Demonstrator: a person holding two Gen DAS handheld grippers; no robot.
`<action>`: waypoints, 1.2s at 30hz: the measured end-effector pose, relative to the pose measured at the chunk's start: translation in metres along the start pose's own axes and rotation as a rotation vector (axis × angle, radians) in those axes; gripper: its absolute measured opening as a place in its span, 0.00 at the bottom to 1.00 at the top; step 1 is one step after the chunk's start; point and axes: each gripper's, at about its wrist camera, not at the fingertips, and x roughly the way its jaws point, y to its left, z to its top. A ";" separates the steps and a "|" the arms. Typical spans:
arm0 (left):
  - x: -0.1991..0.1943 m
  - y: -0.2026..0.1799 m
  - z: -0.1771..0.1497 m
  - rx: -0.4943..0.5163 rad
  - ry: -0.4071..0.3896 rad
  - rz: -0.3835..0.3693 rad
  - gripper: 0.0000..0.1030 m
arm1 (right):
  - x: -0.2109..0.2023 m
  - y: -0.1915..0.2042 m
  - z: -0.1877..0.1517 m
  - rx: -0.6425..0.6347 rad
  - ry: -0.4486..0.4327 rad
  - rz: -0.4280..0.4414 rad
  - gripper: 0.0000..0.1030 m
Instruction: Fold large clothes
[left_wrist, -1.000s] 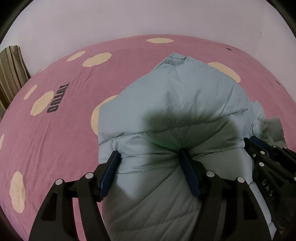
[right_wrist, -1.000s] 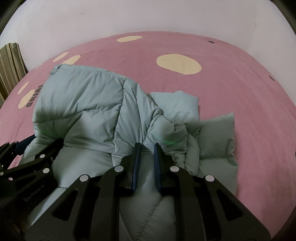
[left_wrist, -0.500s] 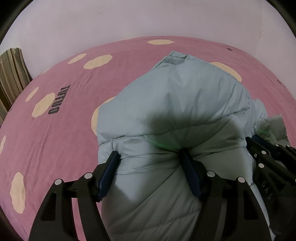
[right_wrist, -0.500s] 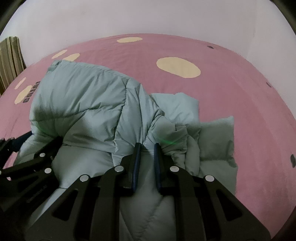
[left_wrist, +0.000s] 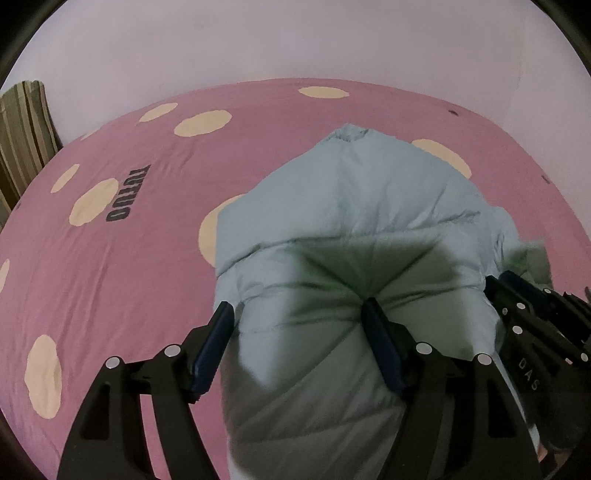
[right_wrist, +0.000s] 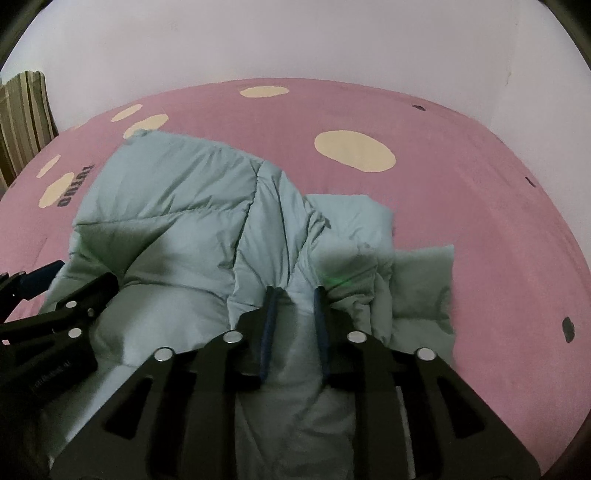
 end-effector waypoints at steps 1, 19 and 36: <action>-0.004 0.001 -0.001 -0.004 -0.003 -0.002 0.69 | -0.005 0.000 -0.001 0.003 -0.007 0.005 0.31; -0.066 0.050 -0.050 -0.137 -0.040 -0.055 0.73 | -0.065 -0.034 -0.037 0.113 -0.028 0.055 0.63; -0.121 0.026 -0.081 -0.070 -0.134 0.003 0.76 | -0.123 -0.004 -0.070 0.094 -0.092 0.052 0.63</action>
